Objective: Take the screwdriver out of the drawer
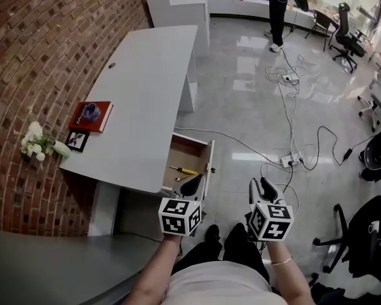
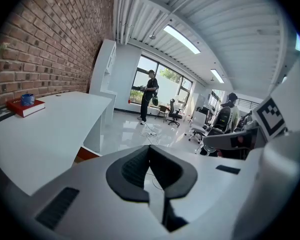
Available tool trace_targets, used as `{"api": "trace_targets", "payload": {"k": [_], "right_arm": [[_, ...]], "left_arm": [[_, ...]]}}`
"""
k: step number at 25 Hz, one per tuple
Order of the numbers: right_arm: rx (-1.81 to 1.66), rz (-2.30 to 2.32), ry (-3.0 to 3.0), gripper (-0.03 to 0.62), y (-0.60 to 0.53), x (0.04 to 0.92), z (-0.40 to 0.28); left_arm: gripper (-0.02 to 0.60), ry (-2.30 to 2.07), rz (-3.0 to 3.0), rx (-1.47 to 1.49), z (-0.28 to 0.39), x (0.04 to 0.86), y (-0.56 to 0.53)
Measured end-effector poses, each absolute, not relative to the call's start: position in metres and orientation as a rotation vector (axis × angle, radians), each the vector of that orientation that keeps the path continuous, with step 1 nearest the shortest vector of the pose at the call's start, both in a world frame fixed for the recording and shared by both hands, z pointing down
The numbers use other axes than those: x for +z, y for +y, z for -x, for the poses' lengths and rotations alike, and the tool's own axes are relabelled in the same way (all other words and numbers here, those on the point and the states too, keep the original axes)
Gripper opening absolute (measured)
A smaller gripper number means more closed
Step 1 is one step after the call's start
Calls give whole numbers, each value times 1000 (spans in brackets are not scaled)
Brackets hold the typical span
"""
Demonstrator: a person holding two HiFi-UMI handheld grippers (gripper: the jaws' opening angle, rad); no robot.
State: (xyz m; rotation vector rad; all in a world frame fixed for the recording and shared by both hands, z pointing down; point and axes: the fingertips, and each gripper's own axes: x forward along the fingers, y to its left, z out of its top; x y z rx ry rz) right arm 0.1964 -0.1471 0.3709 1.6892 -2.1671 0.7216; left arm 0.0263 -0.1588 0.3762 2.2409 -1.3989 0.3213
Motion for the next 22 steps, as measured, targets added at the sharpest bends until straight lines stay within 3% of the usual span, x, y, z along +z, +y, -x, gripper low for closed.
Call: {"api": "trace_targets", "payload": {"k": [22], "right_arm": [[665, -1030, -2373, 100, -268, 402, -138]], "left_arm": [[-6, -1822, -1800, 211, 8, 397, -207]]}}
